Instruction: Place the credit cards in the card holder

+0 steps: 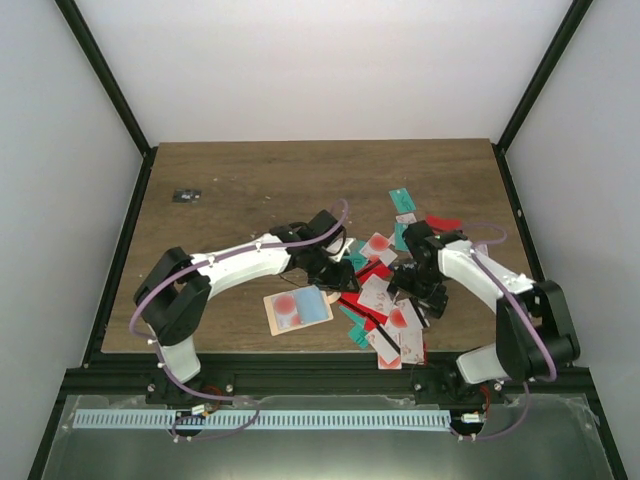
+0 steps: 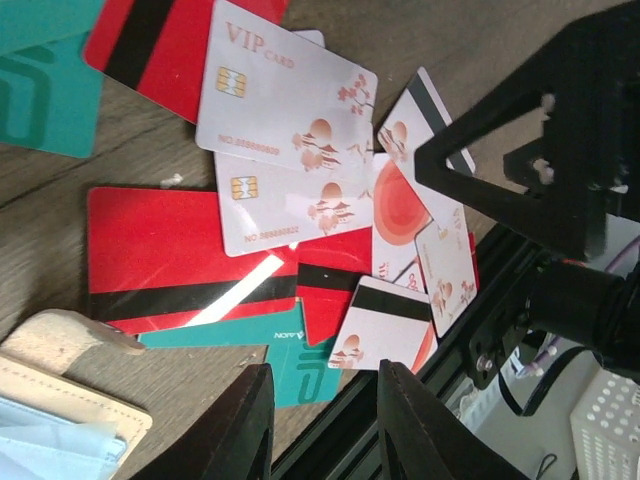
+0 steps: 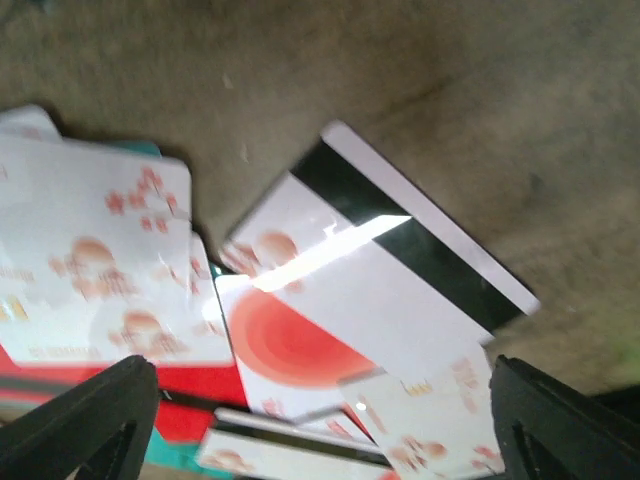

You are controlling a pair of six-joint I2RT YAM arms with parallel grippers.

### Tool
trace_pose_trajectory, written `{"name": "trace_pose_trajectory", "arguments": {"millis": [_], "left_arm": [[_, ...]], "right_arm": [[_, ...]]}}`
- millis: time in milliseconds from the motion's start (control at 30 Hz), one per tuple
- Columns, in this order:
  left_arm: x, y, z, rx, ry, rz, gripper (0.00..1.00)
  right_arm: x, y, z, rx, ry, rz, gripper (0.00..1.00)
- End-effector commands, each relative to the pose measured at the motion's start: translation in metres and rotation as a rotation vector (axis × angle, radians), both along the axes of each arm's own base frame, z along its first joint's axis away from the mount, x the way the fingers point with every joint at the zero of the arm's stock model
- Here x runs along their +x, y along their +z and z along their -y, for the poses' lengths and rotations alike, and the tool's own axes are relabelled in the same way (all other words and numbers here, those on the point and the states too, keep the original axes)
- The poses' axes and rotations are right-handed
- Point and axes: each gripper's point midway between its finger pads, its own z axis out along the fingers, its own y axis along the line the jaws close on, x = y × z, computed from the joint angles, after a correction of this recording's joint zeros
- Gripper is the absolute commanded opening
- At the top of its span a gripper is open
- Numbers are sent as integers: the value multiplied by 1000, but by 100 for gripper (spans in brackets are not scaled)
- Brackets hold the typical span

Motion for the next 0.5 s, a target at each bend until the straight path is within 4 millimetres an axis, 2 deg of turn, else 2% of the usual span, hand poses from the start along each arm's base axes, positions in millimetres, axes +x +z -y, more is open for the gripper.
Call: {"name": "trace_pose_trajectory", "arguments": {"millis": [0,100,233,467], "left_arm": [[-10,4,14,-50,-73,-1,31],[-21,3,21,-67,-120,-8,31],[-34,-3,29,-64,-167,-17,31],[-35,-5,27,-45,-169,-6,31]], "right_arm": [[-37,16,12,-22,57,-51,96],[-51,20,11,-1,76,-61,100],[-62,26,1,7,118,-73,100],[-92,26,-24,44,218,-142,100]]}}
